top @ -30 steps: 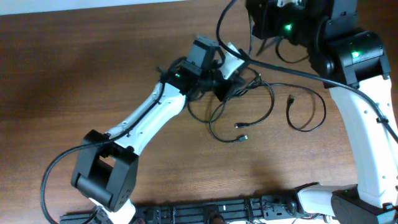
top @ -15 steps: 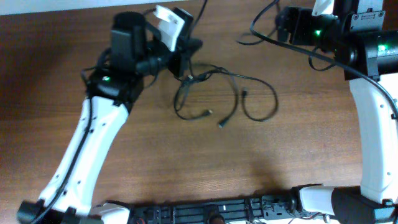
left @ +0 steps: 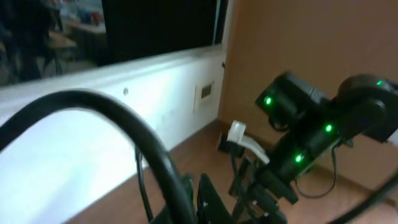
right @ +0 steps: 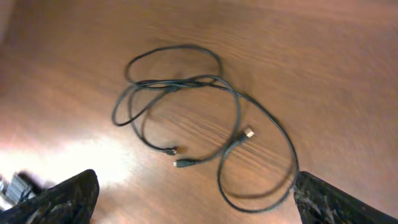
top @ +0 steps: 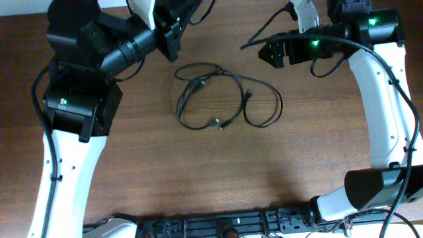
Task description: Untangle cables
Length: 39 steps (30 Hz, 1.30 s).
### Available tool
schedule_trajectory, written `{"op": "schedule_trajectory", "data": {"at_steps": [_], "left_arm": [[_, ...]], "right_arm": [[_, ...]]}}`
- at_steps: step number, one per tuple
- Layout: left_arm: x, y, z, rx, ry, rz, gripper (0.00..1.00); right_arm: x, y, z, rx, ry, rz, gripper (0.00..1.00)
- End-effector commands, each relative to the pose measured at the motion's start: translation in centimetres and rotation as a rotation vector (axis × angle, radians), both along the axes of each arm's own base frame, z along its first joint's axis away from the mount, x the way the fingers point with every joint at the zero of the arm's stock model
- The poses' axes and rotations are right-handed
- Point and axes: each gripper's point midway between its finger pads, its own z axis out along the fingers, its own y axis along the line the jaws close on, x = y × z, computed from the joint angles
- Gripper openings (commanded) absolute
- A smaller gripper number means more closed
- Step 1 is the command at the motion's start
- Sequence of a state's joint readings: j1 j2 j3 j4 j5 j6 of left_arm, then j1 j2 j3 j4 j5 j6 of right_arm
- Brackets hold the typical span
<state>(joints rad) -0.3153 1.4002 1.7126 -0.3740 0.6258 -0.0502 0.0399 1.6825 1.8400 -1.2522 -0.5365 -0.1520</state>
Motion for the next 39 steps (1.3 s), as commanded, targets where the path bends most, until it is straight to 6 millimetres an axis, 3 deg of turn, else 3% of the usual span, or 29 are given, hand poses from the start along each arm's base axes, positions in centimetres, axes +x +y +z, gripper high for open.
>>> {"op": "schedule_trajectory", "data": {"at_steps": [1, 5, 9, 12, 15, 20, 25, 31, 39], "left_arm": [[-0.4, 0.0, -0.3, 0.013, 0.021, -0.012, 0.07], [0.0, -0.1, -2.5, 0.060, 0.080, -0.016, 0.08], [1.4, -0.6, -6.5, 0.104, 0.218, -0.019, 0.08], [1.7, -0.7, -9.6, 0.140, 0.333, -0.021, 0.07], [1.4, -0.4, -11.1, 0.165, 0.400, -0.008, 0.07], [1.7, 0.2, -11.6, 0.143, 0.470, 0.056, 0.08], [-0.4, -1.1, -11.2, 0.104, 0.518, -0.078, 0.08], [-2.9, -2.5, -9.2, 0.050, 0.515, -0.250, 0.08], [-4.8, -4.5, -7.7, 0.044, 0.499, -0.318, 0.08]], "right_arm": [[-0.9, 2.4, 2.1, 0.104, -0.100, 0.189, 0.99], [-0.9, 2.6, 2.2, 0.116, -0.100, 0.193, 0.99], [-1.2, 2.7, 2.2, 0.122, -0.091, 0.197, 0.99], [-2.0, 4.0, 3.4, 0.189, -0.161, 0.324, 0.99], [-2.9, 5.3, 4.9, 0.259, -0.271, 0.465, 0.99], [-3.9, 6.2, 6.0, 0.290, -0.406, 0.613, 0.99], [-3.9, 6.2, 6.0, 0.265, -0.463, 0.659, 1.00], [-3.8, 6.6, 6.2, 0.262, -0.482, 0.675, 0.99], [-5.3, 9.8, 6.3, 0.275, -0.509, 0.781, 0.95]]}}
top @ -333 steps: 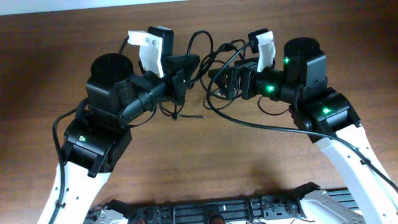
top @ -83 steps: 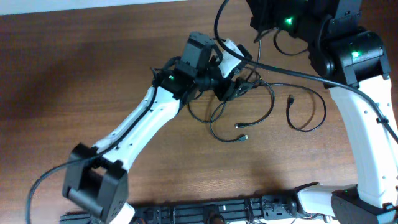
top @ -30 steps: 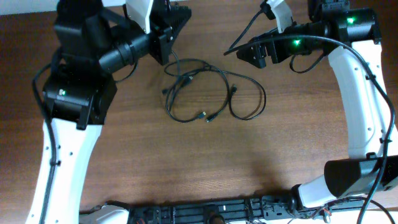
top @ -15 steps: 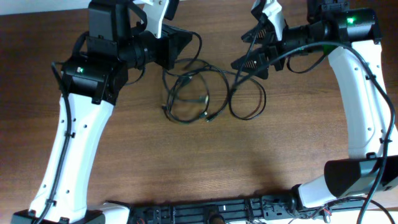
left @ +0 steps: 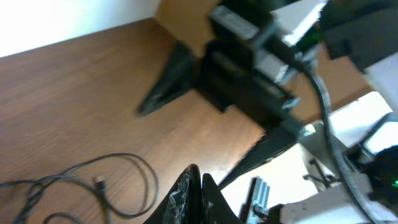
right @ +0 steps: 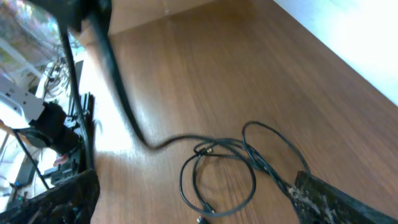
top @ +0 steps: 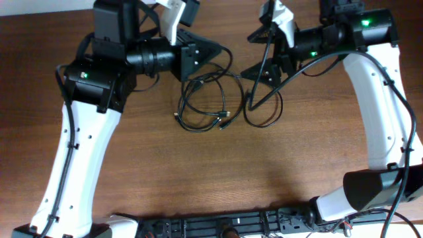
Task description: Untangle cables
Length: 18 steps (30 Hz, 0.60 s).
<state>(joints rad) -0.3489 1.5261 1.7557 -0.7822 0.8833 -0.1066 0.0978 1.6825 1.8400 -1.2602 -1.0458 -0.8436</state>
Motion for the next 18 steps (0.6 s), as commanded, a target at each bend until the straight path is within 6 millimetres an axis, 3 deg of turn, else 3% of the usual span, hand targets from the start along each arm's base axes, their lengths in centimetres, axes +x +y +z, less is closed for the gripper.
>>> {"op": "schedule_trajectory", "data": {"at_steps": [1, 3, 4, 5, 6, 14, 15, 18], "left_arm": [[-1.5, -0.8, 2.0, -0.028, -0.037, -0.036, 0.08], [-1.4, -0.8, 2.1, -0.029, -0.040, -0.034, 0.08], [-1.4, -0.8, 2.1, -0.029, -0.041, -0.034, 0.08], [-1.4, -0.8, 2.1, -0.029, -0.043, -0.034, 0.08], [-1.4, -0.8, 2.1, -0.029, -0.043, -0.034, 0.08], [-1.4, -0.8, 2.1, -0.029, -0.043, -0.033, 0.14], [-1.4, -0.8, 2.1, -0.029, -0.043, -0.033, 0.23], [-1.2, -0.7, 2.0, -0.025, -0.045, -0.025, 0.38]], "right_arm": [[-1.4, 2.2, 0.9, 0.025, -0.033, 0.080, 0.90], [-1.7, 2.9, 0.8, 0.019, -0.039, 0.098, 0.68], [-1.8, 3.1, 0.8, 0.019, -0.039, 0.104, 0.51], [-2.0, 3.3, 0.8, 0.020, -0.038, 0.111, 0.20], [-2.0, 3.4, 0.8, 0.017, -0.036, 0.111, 0.04], [-1.8, 3.2, 0.6, 0.004, -0.039, 0.103, 0.04], [-1.4, 3.0, 0.2, -0.024, -0.048, 0.087, 0.04], [0.0, 2.2, -0.4, -0.077, -0.020, -0.003, 0.04]]}}
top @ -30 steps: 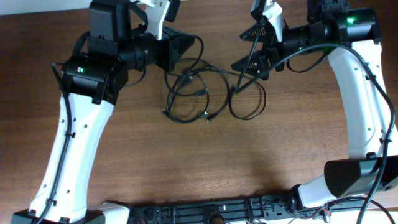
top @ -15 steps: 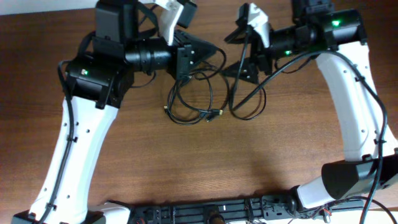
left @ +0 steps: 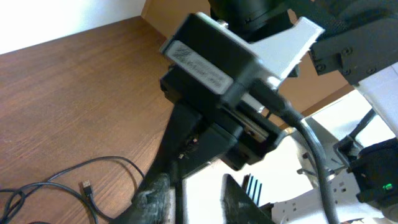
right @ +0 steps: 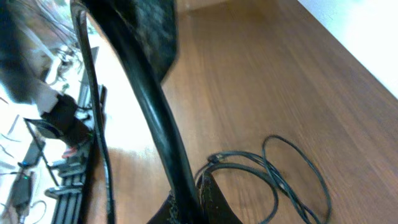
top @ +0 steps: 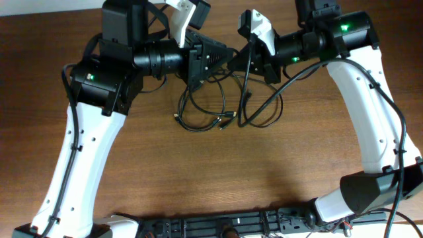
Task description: Untangle cables
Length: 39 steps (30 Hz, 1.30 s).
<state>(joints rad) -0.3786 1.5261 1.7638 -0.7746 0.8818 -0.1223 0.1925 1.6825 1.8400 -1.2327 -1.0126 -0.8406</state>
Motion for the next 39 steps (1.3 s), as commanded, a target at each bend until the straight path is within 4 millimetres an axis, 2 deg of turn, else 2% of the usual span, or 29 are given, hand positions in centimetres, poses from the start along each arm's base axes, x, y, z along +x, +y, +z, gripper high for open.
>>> {"op": "schedule_trajectory", "data": {"at_steps": [1, 5, 8, 12, 14, 15, 16, 18, 21, 22, 23, 25, 29, 31, 35, 39], "left_arm": [[-0.2, 0.4, 1.4, -0.005, -0.046, 0.018, 0.39], [0.5, 1.0, 0.4, 0.053, -0.067, 0.062, 0.42], [0.7, 1.5, -0.6, 0.097, -0.054, 0.089, 0.43], [0.7, 2.0, -1.7, 0.149, -0.040, 0.107, 0.43], [0.5, 2.1, -2.0, 0.161, -0.038, 0.099, 0.43], [0.4, 2.1, -2.1, 0.163, -0.034, 0.099, 0.43], [0.4, 2.1, -2.1, 0.164, -0.031, 0.099, 0.42], [0.3, 2.2, -2.2, 0.165, -0.029, 0.099, 0.42], [0.3, 2.2, -2.2, 0.167, -0.026, 0.098, 0.41], [0.3, 2.2, -2.2, 0.166, -0.027, 0.098, 0.41], [0.3, 2.2, -2.2, 0.167, -0.026, 0.098, 0.41], [0.3, 2.2, -2.2, 0.167, -0.025, 0.098, 0.41], [0.3, 2.2, -2.2, 0.167, -0.026, 0.098, 0.41], [0.3, 2.2, -2.2, 0.171, -0.037, 0.093, 0.41], [0.1, 2.3, -2.6, 0.183, -0.031, 0.085, 0.42], [-0.8, 2.6, -3.7, 0.236, -0.042, 0.040, 0.43]], "right_arm": [[2.0, -1.2, -0.3, -0.063, 0.017, -0.131, 0.04], [4.9, -3.7, 0.4, -0.038, 0.038, -0.284, 0.04], [7.3, -6.8, 2.1, 0.026, 0.055, -0.434, 0.04], [9.8, -13.0, 5.4, 0.128, 0.051, -0.678, 0.04], [10.9, -17.9, 6.7, 0.144, 0.032, -0.877, 0.04], [11.0, -19.5, 7.0, 0.138, 0.019, -0.939, 0.04], [10.9, -22.8, 7.5, 0.120, -0.008, -1.057, 0.04], [10.4, -27.0, 7.9, 0.087, -0.046, -1.198, 0.04], [8.9, -34.4, 8.2, 0.091, -0.026, -1.494, 0.04], [7.6, -38.4, 7.9, 0.137, 0.029, -1.686, 0.04], [6.4, -41.0, 7.5, 0.170, 0.072, -1.813, 0.04], [4.3, -44.4, 6.7, 0.196, 0.124, -1.982, 0.04], [1.1, -48.0, 5.3, 0.164, 0.174, -2.187, 0.04], [0.8, -48.2, 5.1, 0.160, 0.182, -2.203, 0.04], [1.5, -47.3, 5.1, 0.146, 0.178, -2.185, 0.04], [-0.2, -49.0, 5.0, 0.014, 0.120, -2.335, 0.04]]}}
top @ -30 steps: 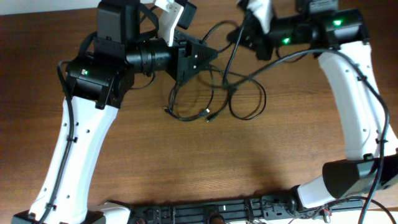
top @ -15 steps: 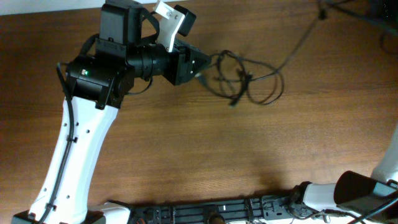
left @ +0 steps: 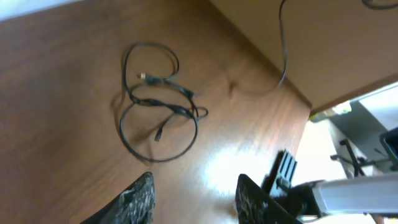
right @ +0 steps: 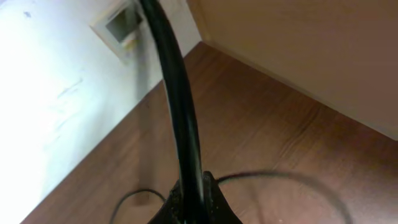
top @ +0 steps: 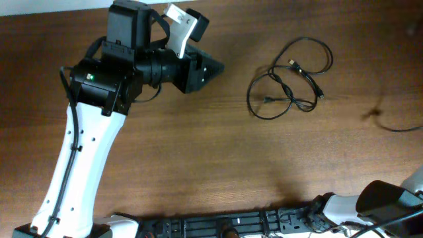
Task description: Untangle cables
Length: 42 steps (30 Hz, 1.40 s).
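The black cable tangle (top: 291, 79) lies right of the table's middle as a few overlapping loops with loose plug ends; in the left wrist view the tangle (left: 158, 106) sits ahead of the fingers. My left gripper (top: 210, 66) hovers to its left, open and empty (left: 198, 200). One thin black cable (top: 393, 127) runs off the overhead view's right edge, apart from the tangle. My right gripper (right: 193, 199) is out of the overhead view; its fingers are pressed together where that thin cable (right: 292, 177) meets them.
The wooden table (top: 198, 152) carries everything. A thick black arm cable (right: 177, 93) crosses the right wrist view close to the lens. The right arm's base (top: 386, 198) stands at the near right. A white wall and a light board rise past the table's far edge.
The right arm has left the overhead view. The tangle has moved from the table's middle to the right, and one cable now trails apart at the right edge. My left gripper stays open.
Both arms first stood back at the far edge with the tangle untouched in the middle. Then both grippers were over it, left shut, right open. Then left was open and right shut at the tangle. Now the tangle lies further right, one cable drawn off.
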### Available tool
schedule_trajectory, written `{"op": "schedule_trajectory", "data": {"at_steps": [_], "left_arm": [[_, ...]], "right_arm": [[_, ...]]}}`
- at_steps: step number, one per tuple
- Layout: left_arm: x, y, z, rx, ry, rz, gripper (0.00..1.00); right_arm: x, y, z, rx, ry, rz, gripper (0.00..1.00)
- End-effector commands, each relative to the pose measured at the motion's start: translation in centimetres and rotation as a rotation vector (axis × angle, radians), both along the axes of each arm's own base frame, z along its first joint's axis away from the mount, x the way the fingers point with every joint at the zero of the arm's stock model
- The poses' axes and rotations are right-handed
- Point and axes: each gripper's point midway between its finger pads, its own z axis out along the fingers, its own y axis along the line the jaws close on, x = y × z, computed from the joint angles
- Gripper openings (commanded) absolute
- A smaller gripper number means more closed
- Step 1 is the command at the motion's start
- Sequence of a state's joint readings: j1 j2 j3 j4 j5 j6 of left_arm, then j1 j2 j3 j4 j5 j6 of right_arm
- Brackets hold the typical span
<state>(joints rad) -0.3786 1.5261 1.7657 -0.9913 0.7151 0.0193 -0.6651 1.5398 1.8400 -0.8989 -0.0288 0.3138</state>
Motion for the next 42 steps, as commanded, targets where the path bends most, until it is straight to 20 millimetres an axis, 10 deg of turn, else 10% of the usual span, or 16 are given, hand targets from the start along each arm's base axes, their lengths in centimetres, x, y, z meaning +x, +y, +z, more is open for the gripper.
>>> {"op": "schedule_trajectory", "data": {"at_steps": [1, 28, 29, 31, 38, 42], "left_arm": [[-0.9, 0.5, 0.6, 0.039, -0.075, -0.051, 0.43], [-2.4, 1.1, -0.9, 0.077, 0.022, -0.057, 0.43], [-2.4, 1.1, -0.9, 0.077, 0.023, -0.057, 0.43], [-2.5, 1.2, -1.0, 0.080, 0.030, -0.058, 0.43], [-3.0, 1.3, -1.4, 0.100, 0.023, -0.082, 0.43], [-3.0, 1.3, -1.4, 0.100, 0.020, -0.084, 0.44]], "right_arm": [[-2.2, -2.0, 1.0, -0.121, 0.071, -0.163, 0.04], [1.4, -10.5, -13.1, -0.201, 0.517, -0.241, 0.07], [1.7, -10.2, -13.4, -0.185, 0.511, -0.220, 0.23], [2.5, -9.4, -14.0, -0.145, 0.487, -0.163, 0.97], [5.0, -5.9, -14.5, -0.066, 0.428, 0.041, 0.99], [11.0, 7.5, -11.9, -0.002, 0.130, 0.860, 0.99]]}}
